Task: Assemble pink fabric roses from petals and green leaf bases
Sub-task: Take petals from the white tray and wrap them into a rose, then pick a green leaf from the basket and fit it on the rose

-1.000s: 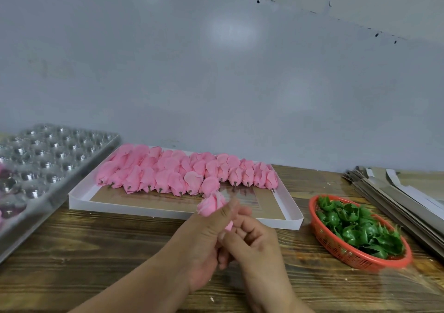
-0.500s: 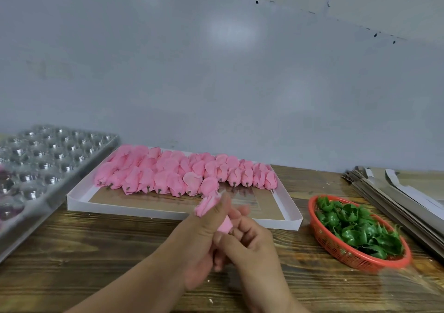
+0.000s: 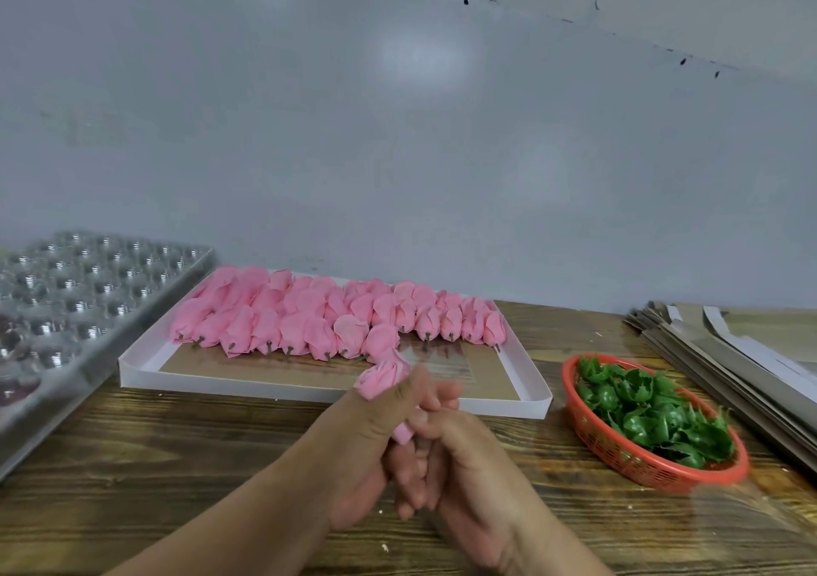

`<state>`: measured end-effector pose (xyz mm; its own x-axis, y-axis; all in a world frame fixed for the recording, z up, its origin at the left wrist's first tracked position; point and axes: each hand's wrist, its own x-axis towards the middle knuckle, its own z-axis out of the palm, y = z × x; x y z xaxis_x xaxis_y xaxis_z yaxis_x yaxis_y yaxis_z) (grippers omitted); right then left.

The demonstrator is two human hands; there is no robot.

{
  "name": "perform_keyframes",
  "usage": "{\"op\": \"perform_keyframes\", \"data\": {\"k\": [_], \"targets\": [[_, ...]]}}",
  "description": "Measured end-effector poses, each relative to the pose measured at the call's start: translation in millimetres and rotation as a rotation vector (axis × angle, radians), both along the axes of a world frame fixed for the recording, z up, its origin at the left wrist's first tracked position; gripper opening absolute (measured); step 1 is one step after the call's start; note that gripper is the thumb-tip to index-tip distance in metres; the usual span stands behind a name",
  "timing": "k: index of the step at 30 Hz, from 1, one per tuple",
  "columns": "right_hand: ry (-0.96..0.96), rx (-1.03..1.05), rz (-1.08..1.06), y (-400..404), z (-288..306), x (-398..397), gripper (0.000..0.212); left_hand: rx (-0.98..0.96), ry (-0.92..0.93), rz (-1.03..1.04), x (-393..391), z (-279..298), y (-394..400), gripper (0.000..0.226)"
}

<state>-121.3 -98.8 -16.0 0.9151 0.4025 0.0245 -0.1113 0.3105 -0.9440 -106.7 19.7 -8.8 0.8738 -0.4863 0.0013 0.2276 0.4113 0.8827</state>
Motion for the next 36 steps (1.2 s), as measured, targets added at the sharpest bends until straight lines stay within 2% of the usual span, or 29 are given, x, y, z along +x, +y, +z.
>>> {"op": "perform_keyframes", "data": {"k": [3,5,8,10,13,15,20,24,30,36], "targets": [[-0.060,-0.348,-0.073,-23,19,2,0.021,-0.048,0.064,0.034,4,-2,0,0.062],[-0.133,-0.511,-0.222,-47,36,5,0.014,-0.024,0.112,0.102,6,-4,1,0.035],[-0.225,-0.772,-0.567,-96,57,11,0.011,0.002,0.173,0.136,8,-8,0,0.029],[-0.251,-1.052,-0.682,-129,66,15,0.013,-0.008,0.200,0.147,9,-9,-1,0.030],[-0.136,-1.544,-0.580,-162,70,21,0.016,-0.019,0.226,0.162,8,-7,-1,0.028],[-0.026,-1.705,-0.431,-168,70,25,0.019,-0.012,0.231,0.162,7,-6,-1,0.026],[0.012,-1.748,-0.302,-170,72,33,0.015,0.053,0.177,0.147,2,-5,-2,0.029],[0.066,-1.858,-0.196,-170,69,40,0.015,0.050,0.159,0.150,1,-2,-2,0.031],[0.036,-1.993,-0.155,-165,57,50,0.017,0.049,0.182,0.155,1,-2,-2,0.032],[0.037,-1.885,-0.214,-165,54,52,0.026,0.079,0.211,0.140,2,-6,-4,0.033]]}}
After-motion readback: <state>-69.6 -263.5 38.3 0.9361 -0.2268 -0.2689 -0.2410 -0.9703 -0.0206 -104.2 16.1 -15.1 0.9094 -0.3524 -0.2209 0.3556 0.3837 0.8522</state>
